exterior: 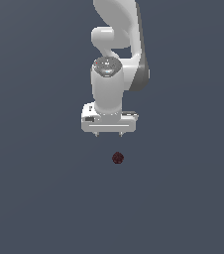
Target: Pick up the object and move it to a goal position.
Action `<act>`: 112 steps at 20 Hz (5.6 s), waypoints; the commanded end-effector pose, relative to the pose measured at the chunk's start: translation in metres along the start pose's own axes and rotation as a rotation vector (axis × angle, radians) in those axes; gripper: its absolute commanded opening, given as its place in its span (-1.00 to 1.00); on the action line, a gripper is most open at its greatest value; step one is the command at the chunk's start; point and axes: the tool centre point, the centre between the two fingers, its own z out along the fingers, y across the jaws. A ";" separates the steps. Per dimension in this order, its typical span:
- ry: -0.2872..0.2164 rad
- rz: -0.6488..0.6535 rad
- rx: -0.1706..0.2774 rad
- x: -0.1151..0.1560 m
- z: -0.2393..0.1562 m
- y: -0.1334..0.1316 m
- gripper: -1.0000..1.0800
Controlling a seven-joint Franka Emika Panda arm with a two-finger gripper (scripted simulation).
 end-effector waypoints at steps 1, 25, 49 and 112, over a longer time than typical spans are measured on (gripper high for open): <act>0.000 0.000 0.000 0.000 0.000 0.000 0.92; -0.036 -0.185 -0.012 -0.003 0.017 -0.019 0.92; -0.011 -0.831 -0.001 0.029 0.076 -0.036 0.92; 0.003 -1.018 0.006 0.058 0.038 -0.048 -1.00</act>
